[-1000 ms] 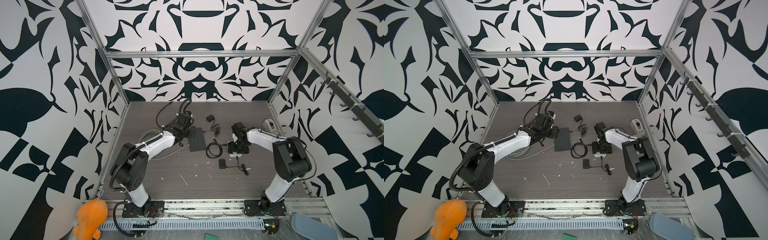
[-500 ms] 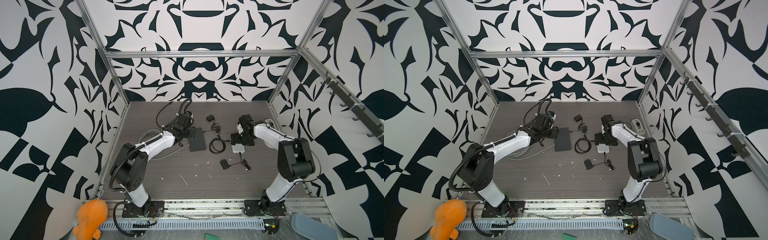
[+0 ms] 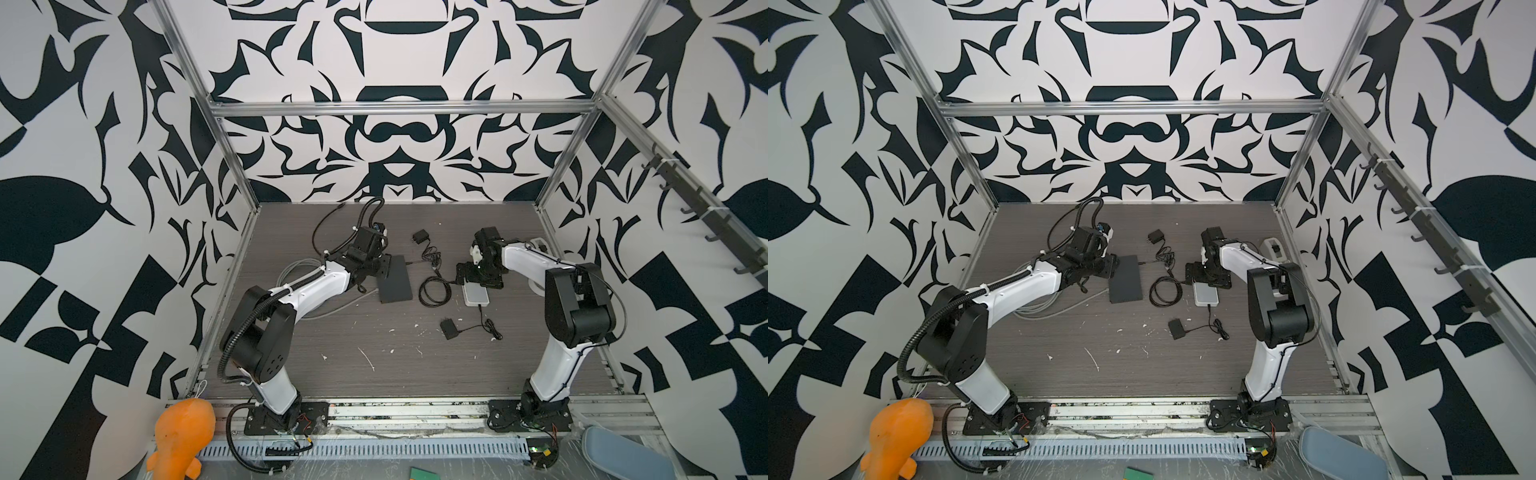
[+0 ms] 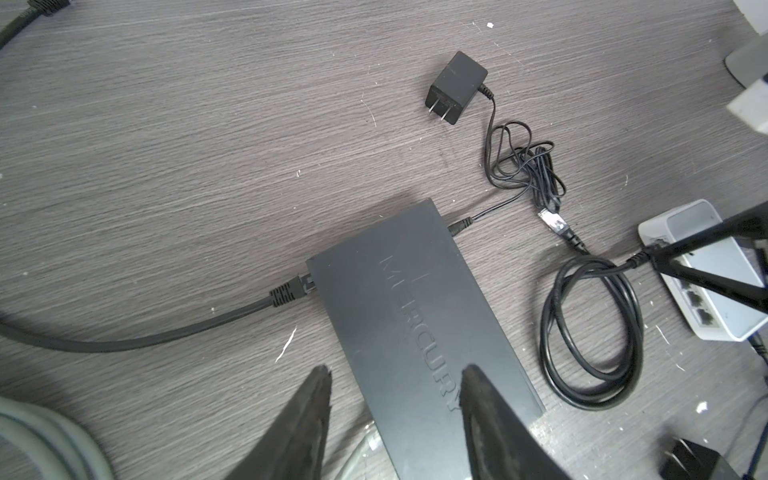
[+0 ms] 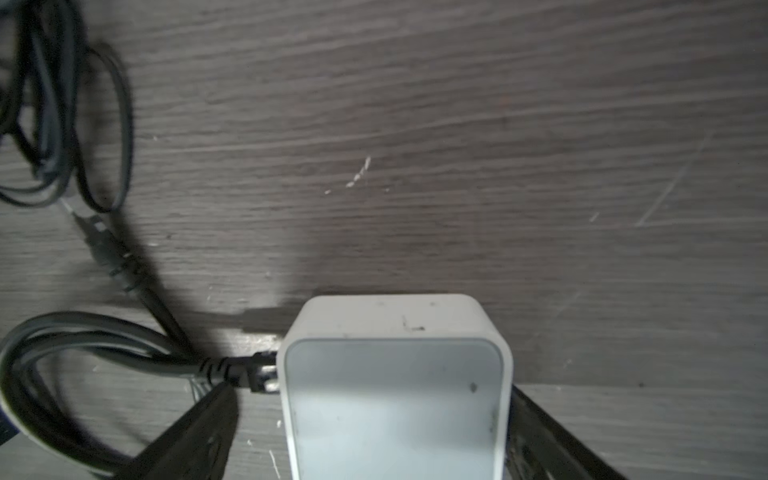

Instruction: Insert the plug into the switch port

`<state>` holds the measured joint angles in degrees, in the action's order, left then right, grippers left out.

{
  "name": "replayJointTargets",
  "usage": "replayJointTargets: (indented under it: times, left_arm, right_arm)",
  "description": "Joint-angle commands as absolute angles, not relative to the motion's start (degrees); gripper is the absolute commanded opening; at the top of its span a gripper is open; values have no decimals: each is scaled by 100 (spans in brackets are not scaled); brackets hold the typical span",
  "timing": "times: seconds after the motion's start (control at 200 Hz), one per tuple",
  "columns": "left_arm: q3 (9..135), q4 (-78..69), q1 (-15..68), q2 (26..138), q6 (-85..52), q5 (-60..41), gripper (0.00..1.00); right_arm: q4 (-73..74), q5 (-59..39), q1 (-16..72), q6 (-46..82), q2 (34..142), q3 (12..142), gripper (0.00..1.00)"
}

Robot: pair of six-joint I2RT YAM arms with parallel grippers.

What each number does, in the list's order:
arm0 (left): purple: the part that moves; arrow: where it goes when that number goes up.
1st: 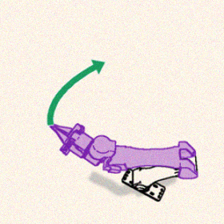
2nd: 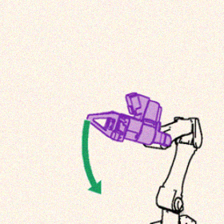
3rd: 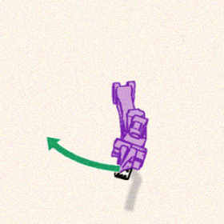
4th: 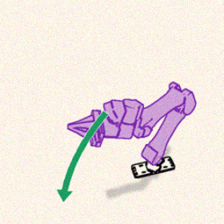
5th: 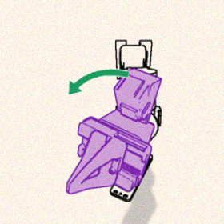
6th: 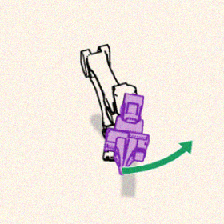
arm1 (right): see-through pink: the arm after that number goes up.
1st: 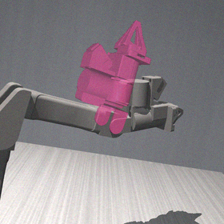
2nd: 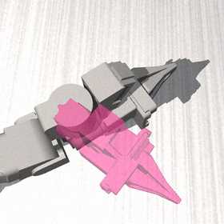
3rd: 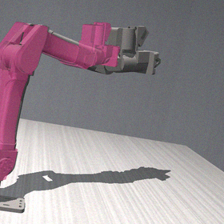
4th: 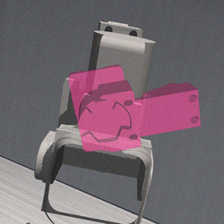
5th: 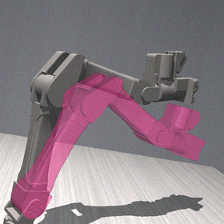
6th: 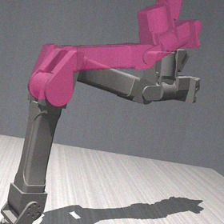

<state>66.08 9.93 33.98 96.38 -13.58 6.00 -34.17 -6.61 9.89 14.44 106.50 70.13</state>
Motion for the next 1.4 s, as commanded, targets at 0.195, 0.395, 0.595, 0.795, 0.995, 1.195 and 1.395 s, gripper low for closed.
replayJointTargets:
  times: [0.195,0.395,0.595,0.795,0.995,1.195,1.395]
  left_arm:
    - [6469,986,3366,9447,-1371,602,54]
    - [6469,940,3368,9457,-1406,579,54]
    - [6521,1001,3366,9469,-1389,610,54]
    - [6446,1029,3366,9309,-1471,736,54]
    - [5878,691,3186,8579,-1758,1464,99]
    - [5093,601,2147,7847,-2248,2479,99]
    - [4400,325,1020,7407,-1050,2973,99]
  right_arm:
    - [-3564,-545,1005,1279,10714,7164,77]
    - [-3563,-560,1003,1272,10679,7178,75]
    - [-3569,-898,989,1340,10569,7333,87]
    - [-3542,-1187,882,1385,10154,7295,95]
    - [-3031,-1053,603,1430,9311,6496,100]
    - [-1339,-190,455,1627,7806,4986,100]
    - [764,288,464,906,6280,3130,100]
